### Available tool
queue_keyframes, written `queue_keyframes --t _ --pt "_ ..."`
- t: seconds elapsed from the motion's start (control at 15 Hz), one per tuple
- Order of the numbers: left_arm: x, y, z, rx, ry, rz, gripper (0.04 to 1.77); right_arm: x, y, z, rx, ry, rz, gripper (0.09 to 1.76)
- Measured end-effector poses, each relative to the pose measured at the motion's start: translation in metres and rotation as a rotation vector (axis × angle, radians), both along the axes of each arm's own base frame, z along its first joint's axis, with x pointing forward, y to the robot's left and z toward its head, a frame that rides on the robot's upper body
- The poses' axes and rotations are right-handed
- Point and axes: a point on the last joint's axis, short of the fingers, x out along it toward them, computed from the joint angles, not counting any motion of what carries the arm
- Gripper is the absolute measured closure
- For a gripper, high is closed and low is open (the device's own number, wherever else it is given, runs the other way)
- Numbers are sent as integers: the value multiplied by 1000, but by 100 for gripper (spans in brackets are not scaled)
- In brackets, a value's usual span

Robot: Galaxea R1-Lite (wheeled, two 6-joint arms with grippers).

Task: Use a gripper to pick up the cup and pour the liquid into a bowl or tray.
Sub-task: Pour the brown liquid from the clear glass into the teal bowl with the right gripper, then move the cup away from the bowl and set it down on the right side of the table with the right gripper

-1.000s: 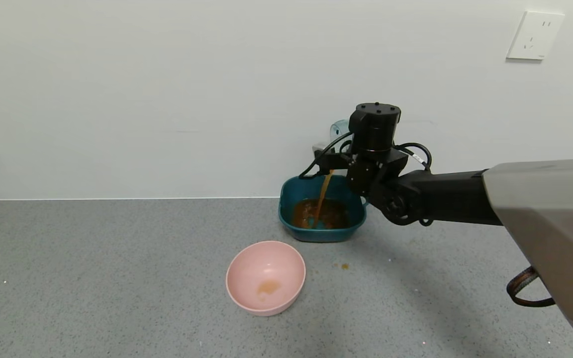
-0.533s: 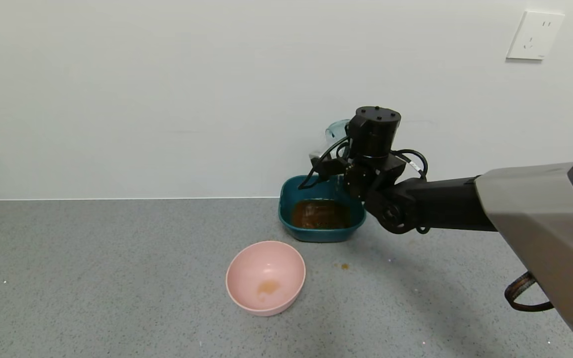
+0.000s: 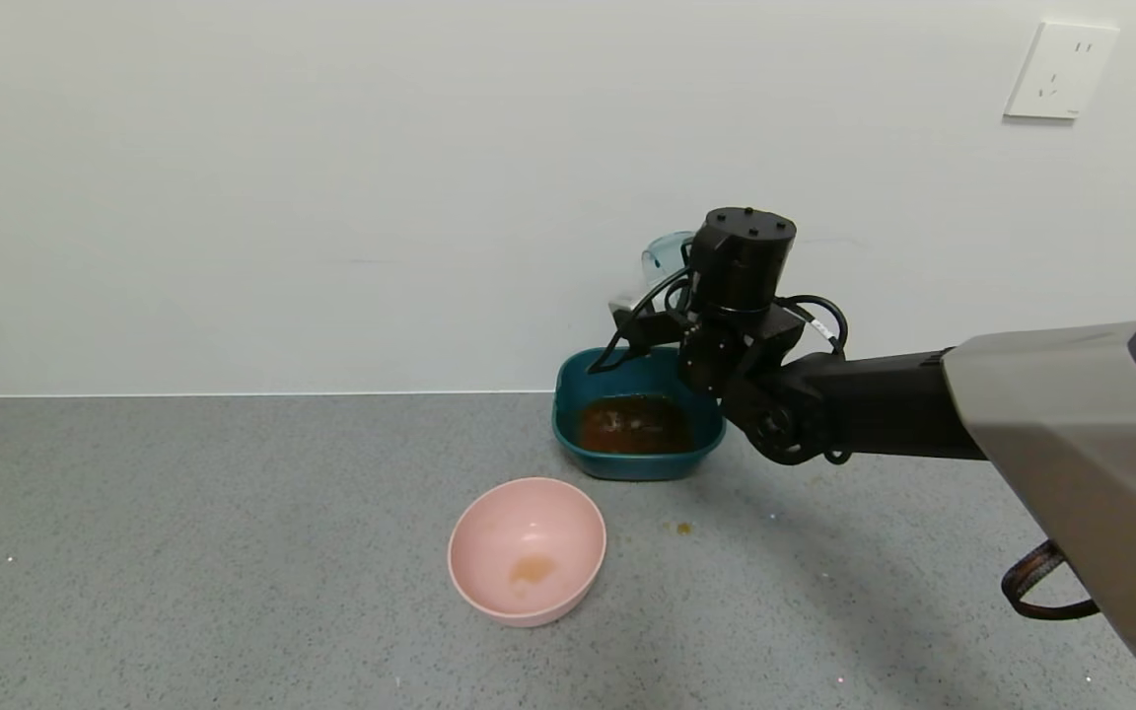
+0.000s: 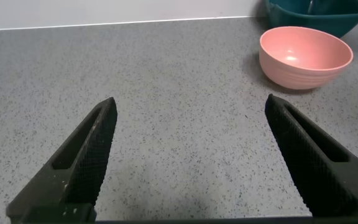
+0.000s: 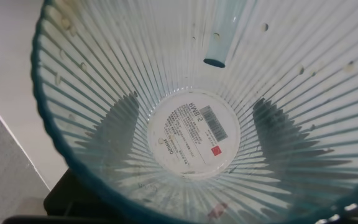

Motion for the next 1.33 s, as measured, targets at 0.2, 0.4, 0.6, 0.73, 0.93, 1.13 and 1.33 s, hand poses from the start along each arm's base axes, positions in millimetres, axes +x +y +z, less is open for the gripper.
queue_keyframes --t 0.2,0.4,0.6,0.73,0.93,1.13,1.33 --pt "0 0 0 0 0 0 9 2 -3 0 6 -3 -4 55" --pt "0 0 0 0 0 0 9 2 -5 4 48 -38 -4 55" --pt "0 0 0 0 0 0 9 1 -7 7 145 -61 5 55" --pt "0 0 0 0 0 0 9 1 -11 11 231 -86 9 55" --pt "0 0 0 0 0 0 9 1 -22 16 363 -119 7 55" --pt "0 0 0 0 0 0 9 -2 -37 24 523 -163 6 55" --pt "0 0 0 0 0 0 9 -8 -53 28 651 -179 -5 55"
